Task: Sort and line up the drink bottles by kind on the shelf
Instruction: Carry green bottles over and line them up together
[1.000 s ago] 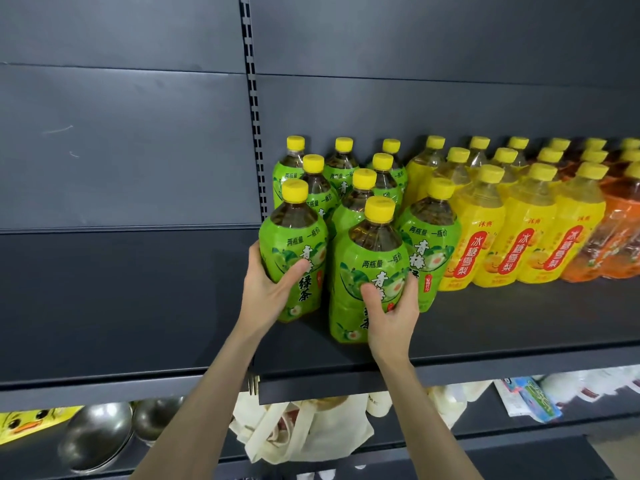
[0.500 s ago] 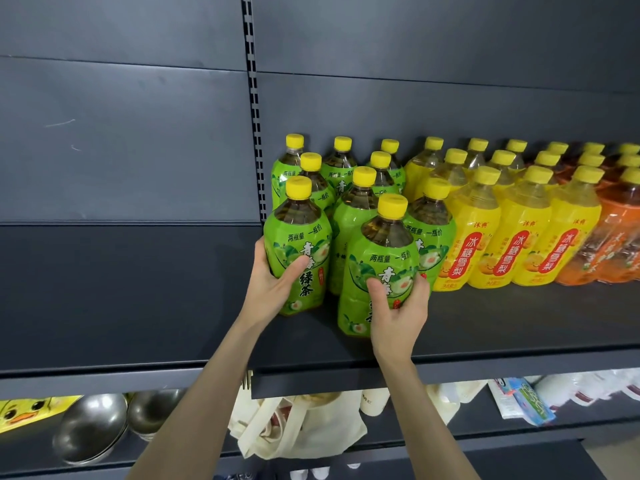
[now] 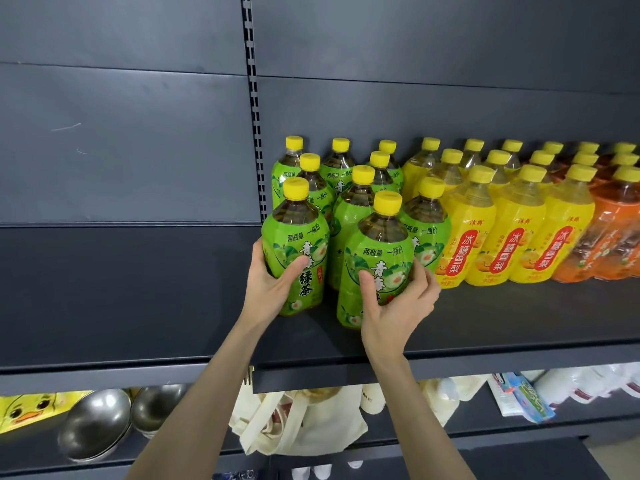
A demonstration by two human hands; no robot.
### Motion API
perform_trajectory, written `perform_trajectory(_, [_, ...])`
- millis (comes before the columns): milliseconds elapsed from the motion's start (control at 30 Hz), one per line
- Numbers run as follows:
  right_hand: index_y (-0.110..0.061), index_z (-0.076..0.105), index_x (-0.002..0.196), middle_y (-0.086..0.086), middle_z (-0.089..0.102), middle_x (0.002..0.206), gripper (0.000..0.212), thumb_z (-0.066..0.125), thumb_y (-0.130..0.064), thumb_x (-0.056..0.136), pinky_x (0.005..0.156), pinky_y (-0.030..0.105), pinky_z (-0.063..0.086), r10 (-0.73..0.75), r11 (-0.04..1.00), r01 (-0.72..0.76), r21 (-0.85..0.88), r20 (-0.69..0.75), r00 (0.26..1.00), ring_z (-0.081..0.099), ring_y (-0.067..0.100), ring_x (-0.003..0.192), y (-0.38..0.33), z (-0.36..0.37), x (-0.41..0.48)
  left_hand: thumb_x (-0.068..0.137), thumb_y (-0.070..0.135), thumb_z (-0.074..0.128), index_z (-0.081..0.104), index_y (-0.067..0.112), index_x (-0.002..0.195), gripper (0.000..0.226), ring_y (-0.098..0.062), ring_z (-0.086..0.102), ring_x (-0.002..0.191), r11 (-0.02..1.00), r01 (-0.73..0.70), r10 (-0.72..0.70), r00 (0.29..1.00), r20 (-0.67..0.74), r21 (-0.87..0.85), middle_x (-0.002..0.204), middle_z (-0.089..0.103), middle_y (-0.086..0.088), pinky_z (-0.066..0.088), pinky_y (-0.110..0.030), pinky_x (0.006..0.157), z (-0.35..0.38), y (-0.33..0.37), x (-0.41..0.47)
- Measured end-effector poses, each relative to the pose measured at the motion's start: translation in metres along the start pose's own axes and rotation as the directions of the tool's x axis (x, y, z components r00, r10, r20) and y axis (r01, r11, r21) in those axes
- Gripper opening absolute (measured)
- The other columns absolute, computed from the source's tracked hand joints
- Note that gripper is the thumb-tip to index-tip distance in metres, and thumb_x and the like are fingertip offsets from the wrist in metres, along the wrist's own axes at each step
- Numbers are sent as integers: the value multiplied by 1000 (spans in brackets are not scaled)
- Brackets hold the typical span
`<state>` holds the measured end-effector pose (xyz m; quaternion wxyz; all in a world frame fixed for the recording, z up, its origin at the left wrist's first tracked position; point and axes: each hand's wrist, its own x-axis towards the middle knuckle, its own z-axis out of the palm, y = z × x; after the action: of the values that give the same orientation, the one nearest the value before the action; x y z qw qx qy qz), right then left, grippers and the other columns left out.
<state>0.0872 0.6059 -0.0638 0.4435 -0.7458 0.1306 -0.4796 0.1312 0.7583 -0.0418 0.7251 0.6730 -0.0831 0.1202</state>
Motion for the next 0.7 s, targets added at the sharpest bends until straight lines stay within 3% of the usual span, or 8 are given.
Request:
perform_trajectory(100, [-7,42,130,11,42,124,69,57,-57,85,97,40,39,-107,988,115,105,-78,991,43,24,114,-8,-9,-3,69,30,72,46,14,123,62,0,66,90,1000,-18,19,999,-29,13,106,64,6,55,-19,72,-2,5,-1])
perform_trajectory(200, [-8,49,115,4,49,106,35,58,-31,91,82,22,44,-304,913,315,261,-84,949,51,13,93,-27,-13,-7,79,13,70,46,15,122,49,5,65,86,998,-55,56,997,-47,26,103,64,8,52,-14,69,-8,7,-5])
perform_trajectory(267, [-5,54,109,7,56,97,24,55,-24,94,76,20,46,-336,875,314,368,-4,942,56,14,86,-43,-4,-12,80,8,70,47,16,122,48,6,65,87,996,-79,81,994,-71,36,103,64,9,52,-13,70,-15,7,-9])
perform_trajectory(367, [-2,55,115,5,59,106,28,50,-20,95,82,16,47,-201,889,99,447,187,961,59,3,96,-62,16,-19,76,21,74,48,17,123,54,2,65,89,995,-96,99,986,-134,32,104,65,7,53,-16,73,-33,10,-12])
perform_trajectory(467, [-7,47,133,5,57,128,36,45,-20,99,97,20,44,-120,925,-22,379,347,930,53,3,118,-73,39,-17,73,29,76,49,18,122,57,0,65,90,994,-98,107,974,-200,52,104,65,7,54,-18,75,-59,11,-7])
perform_trajectory(567, [-9,30,147,6,34,152,49,44,-13,100,116,25,24,-100,972,3,233,406,908,30,14,141,-82,65,-3,74,32,77,49,20,120,56,1,65,89,994,-97,109,962,-250,59,103,65,8,53,-17,73,-84,9,1])
perform_trajectory(700, [-6,9,152,11,-2,161,65,46,-5,98,115,22,-2,-117,993,120,23,459,880,-5,21,149,-86,102,25,80,26,72,46,10,126,55,3,64,88,994,-105,111,958,-265,37,105,63,5,52,-16,71,-101,1,11])
